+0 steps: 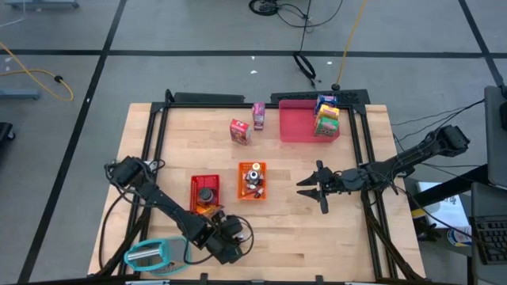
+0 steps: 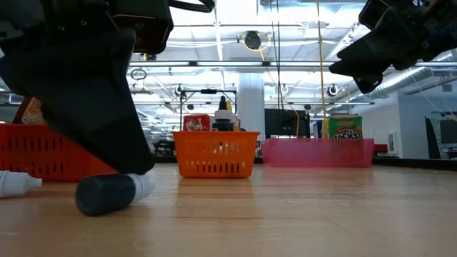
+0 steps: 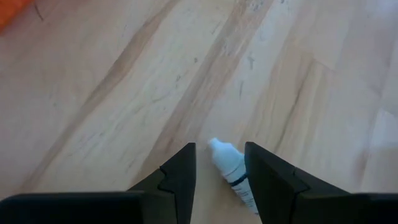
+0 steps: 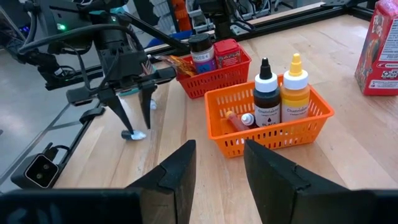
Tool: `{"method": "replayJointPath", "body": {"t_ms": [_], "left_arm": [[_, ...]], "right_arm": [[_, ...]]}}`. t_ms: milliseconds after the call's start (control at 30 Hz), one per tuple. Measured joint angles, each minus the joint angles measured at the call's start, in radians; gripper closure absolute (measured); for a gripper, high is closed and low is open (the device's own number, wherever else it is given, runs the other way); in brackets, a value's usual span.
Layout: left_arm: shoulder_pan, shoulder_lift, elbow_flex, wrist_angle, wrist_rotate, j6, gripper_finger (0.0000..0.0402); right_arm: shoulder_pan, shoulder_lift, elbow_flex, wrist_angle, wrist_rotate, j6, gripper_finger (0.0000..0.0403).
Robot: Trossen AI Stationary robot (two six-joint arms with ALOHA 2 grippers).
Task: Pick & Place Kitchen Items
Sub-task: Put the small right black food coloring bottle into the orange bin
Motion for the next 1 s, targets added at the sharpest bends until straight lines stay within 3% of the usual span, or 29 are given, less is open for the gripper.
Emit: {"method": "replayJointPath", "body": {"t_ms": [233, 767, 1000], "left_arm": [[0.000, 0.000, 0.000, 0.080, 0.001, 0.014, 0.0266], [-0.013, 0.000, 0.000, 0.023, 0.011, -0.088, 0.0266], [-0.013, 0.000, 0.000, 0.020, 0.011, 0.094, 0.0266]], "right_arm": [[0.000, 0.000, 0.000, 0.000, 0.000, 0.000, 0.0273], [0.000, 0.000, 0.000, 0.000, 0.000, 0.000, 0.0273], [0.000, 0.000, 0.000, -0.001, 0.000, 0.000, 0.0273]]}}
